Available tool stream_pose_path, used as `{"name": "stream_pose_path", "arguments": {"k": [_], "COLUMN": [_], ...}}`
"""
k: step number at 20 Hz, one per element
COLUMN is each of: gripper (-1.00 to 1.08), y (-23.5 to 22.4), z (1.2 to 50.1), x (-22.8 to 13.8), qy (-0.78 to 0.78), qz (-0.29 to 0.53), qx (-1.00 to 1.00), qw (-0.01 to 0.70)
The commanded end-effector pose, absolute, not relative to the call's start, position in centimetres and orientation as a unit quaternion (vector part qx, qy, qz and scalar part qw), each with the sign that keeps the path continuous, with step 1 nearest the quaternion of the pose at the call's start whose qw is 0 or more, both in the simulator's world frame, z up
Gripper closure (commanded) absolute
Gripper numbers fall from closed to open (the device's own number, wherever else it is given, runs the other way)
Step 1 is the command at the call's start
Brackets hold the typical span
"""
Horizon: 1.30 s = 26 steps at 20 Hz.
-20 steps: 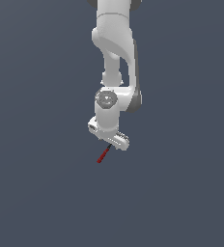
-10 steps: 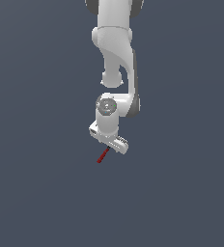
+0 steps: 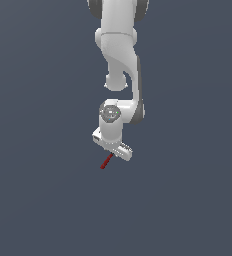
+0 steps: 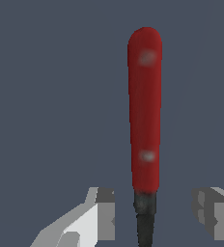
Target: Pick up the object and move it to a goal position.
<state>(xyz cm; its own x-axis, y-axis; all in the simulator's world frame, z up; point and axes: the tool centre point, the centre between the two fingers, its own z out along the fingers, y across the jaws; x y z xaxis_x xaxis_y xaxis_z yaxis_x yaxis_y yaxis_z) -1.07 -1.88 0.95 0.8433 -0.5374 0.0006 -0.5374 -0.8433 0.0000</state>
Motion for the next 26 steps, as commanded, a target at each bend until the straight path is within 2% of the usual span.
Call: {"name": "stream_pose_path", "arguments": {"k": [1, 12, 26], "gripper": [1.08, 1.08, 1.08], "y": [-1.7, -1.0, 8.6], "z": [0.6, 1.3, 4.4], "x": [-1.0, -1.0, -0.2], "qy": [-0.279, -0.280, -0.279], "qz": [0.000, 0.001, 0.000], "qx": [0.960, 0.960, 0.960], "qw": [0.000, 0.000, 0.000]}}
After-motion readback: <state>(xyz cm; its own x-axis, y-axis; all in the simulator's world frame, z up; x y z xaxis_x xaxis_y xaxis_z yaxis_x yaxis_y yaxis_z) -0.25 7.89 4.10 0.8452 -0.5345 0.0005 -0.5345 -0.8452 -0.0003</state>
